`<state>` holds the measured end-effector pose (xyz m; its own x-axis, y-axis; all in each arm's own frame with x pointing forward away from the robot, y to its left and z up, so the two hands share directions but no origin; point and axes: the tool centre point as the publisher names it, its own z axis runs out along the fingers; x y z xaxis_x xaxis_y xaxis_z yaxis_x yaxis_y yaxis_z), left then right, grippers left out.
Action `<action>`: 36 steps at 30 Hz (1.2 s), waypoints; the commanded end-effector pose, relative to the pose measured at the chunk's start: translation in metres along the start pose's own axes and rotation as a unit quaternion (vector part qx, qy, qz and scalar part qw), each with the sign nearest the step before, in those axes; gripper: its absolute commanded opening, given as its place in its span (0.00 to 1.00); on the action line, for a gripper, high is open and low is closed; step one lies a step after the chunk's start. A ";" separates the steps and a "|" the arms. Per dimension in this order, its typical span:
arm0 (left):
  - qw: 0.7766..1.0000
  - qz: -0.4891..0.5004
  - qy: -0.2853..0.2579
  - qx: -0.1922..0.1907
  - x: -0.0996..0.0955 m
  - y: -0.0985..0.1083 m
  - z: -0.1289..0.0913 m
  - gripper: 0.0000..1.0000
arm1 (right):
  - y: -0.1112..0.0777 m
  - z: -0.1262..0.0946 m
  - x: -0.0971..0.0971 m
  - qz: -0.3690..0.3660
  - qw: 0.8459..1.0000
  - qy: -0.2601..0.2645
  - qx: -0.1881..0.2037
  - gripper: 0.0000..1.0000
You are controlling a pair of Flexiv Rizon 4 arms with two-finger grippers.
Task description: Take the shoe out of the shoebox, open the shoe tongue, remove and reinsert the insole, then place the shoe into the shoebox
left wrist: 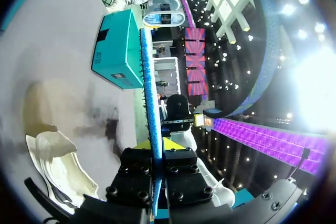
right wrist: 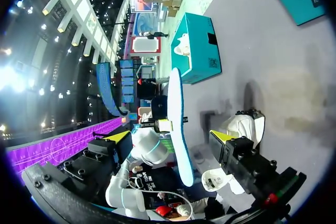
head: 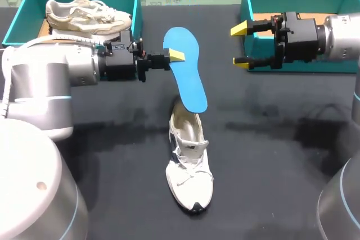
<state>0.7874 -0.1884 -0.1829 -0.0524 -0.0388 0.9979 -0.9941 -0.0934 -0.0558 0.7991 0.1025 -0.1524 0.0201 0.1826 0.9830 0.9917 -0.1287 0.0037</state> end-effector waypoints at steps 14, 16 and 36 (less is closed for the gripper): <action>0.999 -0.040 -0.003 -0.017 -0.014 -0.004 0.012 0.00 | -0.002 -0.003 0.002 -0.028 0.996 -0.088 0.003 1.00; 0.999 -0.040 -0.003 -0.017 -0.014 -0.004 0.012 0.00 | -0.003 -0.005 0.002 -0.030 0.993 -0.117 0.004 1.00; 0.999 -0.040 -0.003 -0.017 -0.014 -0.004 0.012 0.00 | -0.009 0.026 0.066 -0.022 0.880 -0.470 0.062 1.00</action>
<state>0.7940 -0.1993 -0.1969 0.0271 -0.0352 0.9990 -0.9977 -0.0636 0.0248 0.7879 0.1326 -0.0982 0.0081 0.6459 0.7634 0.9999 -0.0165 0.0034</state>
